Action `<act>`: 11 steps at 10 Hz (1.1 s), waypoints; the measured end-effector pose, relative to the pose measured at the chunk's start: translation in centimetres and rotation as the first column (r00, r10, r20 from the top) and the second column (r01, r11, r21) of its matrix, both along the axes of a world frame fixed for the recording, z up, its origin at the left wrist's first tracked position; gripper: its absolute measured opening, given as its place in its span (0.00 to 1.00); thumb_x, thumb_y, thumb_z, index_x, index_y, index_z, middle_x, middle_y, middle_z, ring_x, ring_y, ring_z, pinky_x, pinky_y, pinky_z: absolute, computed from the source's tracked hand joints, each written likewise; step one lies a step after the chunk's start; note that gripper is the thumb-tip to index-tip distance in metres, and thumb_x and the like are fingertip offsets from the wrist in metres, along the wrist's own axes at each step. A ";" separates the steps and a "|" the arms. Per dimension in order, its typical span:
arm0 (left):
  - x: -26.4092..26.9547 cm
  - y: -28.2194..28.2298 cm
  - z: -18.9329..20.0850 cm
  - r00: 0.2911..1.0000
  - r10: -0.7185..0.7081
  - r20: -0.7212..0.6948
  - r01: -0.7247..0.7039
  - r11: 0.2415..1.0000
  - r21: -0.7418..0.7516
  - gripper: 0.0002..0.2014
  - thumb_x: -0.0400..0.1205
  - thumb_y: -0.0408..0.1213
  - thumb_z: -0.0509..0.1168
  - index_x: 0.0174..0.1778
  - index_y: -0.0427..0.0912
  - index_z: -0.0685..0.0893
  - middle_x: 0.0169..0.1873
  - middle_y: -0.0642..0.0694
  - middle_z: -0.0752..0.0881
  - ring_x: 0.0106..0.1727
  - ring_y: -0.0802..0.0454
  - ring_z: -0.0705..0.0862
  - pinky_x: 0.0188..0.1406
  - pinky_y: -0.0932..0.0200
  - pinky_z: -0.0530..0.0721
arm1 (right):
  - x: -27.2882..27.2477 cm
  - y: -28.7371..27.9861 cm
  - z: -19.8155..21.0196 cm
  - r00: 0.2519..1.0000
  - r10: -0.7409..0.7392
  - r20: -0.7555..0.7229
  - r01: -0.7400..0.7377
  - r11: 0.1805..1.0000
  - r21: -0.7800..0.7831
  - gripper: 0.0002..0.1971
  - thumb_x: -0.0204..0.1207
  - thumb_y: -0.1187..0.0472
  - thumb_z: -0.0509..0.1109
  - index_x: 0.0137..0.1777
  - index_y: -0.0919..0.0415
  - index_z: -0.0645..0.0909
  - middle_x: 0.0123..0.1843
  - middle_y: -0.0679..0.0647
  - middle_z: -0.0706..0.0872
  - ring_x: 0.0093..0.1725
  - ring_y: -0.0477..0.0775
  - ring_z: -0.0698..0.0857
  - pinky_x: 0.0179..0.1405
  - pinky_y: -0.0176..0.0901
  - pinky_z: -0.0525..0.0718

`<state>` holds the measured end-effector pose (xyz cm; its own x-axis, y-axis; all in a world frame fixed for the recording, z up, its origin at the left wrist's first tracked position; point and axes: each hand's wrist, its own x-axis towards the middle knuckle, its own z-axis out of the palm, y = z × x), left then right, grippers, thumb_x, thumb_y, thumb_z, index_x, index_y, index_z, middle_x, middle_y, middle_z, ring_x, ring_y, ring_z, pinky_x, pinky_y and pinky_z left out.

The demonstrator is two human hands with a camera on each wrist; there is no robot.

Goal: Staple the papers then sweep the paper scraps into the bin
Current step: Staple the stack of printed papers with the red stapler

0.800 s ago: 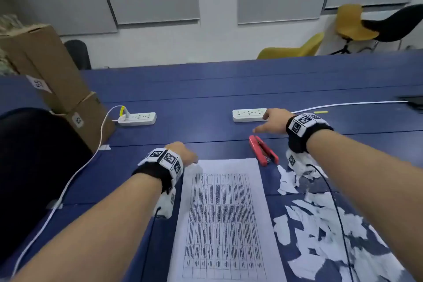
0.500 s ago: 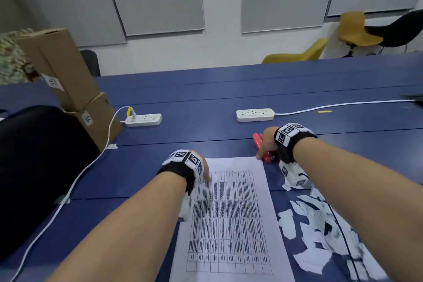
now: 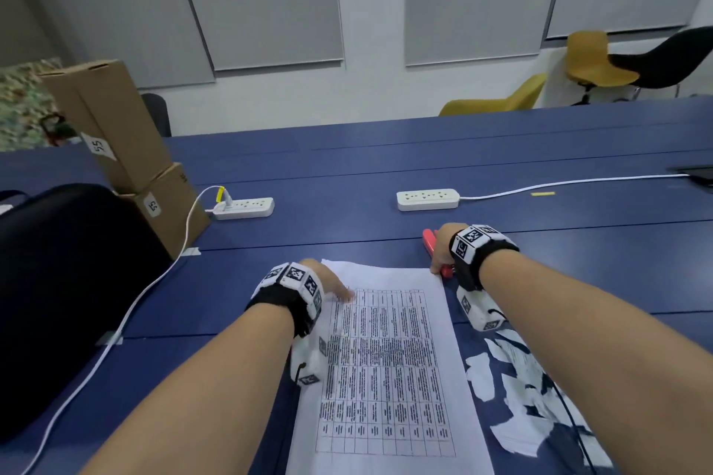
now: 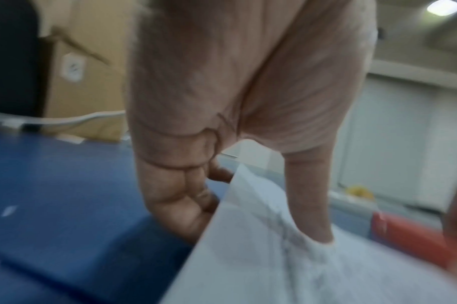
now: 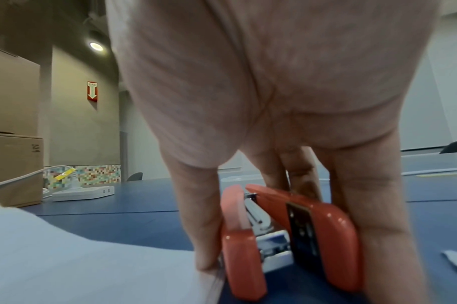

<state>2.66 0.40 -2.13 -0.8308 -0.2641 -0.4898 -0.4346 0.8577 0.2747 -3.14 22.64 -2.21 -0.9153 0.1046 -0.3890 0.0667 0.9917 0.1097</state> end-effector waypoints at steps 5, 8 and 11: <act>3.1 -2.0 -2.2 0.792 0.399 -0.461 -0.155 0.863 0.481 0.14 0.77 0.44 0.73 0.55 0.41 0.92 0.51 0.48 0.93 0.56 0.49 0.88 0.54 0.65 0.79 | 2.0 1.0 1.5 0.895 -0.439 0.075 0.190 0.223 -0.956 0.07 0.78 0.63 0.71 0.40 0.65 0.80 0.28 0.59 0.79 0.24 0.54 0.76 0.28 0.42 0.74; 6.0 -1.1 3.1 0.613 0.262 -0.746 0.167 0.879 0.447 0.10 0.78 0.44 0.72 0.48 0.44 0.94 0.37 0.55 0.92 0.45 0.58 0.90 0.52 0.65 0.83 | 6.2 -3.8 9.5 0.920 -0.049 -0.390 -0.393 -0.141 -0.909 0.22 0.77 0.80 0.68 0.67 0.63 0.71 0.54 0.55 0.86 0.48 0.39 0.91 0.50 0.34 0.86; 6.2 -1.1 7.1 0.541 0.320 -0.778 0.305 0.787 0.536 0.09 0.76 0.43 0.74 0.48 0.45 0.94 0.39 0.54 0.94 0.47 0.55 0.92 0.56 0.57 0.88 | 7.3 -3.9 12.7 0.888 -0.015 -0.460 -0.460 -0.075 -0.885 0.24 0.77 0.75 0.71 0.72 0.71 0.70 0.55 0.54 0.86 0.48 0.37 0.91 0.49 0.32 0.86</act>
